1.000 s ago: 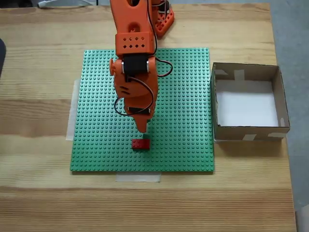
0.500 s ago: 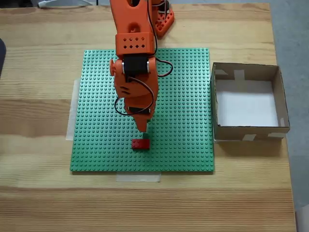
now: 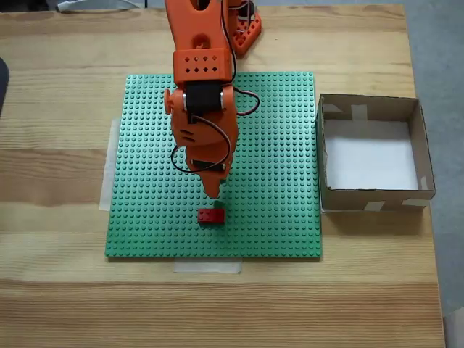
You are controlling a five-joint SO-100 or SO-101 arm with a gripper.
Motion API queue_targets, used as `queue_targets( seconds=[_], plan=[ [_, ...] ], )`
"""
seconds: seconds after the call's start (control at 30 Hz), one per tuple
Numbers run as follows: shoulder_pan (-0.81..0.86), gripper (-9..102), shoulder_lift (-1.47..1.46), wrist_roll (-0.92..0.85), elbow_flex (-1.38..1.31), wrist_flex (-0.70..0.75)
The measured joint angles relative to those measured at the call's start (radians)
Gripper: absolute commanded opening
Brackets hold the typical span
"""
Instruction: Pick the yellow lego block and put it in the box.
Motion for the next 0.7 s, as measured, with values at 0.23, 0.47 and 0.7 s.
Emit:
queue_targets(
  seconds=[0.23,0.47,0.7],
  plan=[
    [-0.012,26,-0.008,-0.011,-0.023,0.014],
    [0.003,26,-0.008,-0.015,-0.023,0.023],
    [0.002,25,-0.008,-0.029,-0.023,0.025]
  ],
)
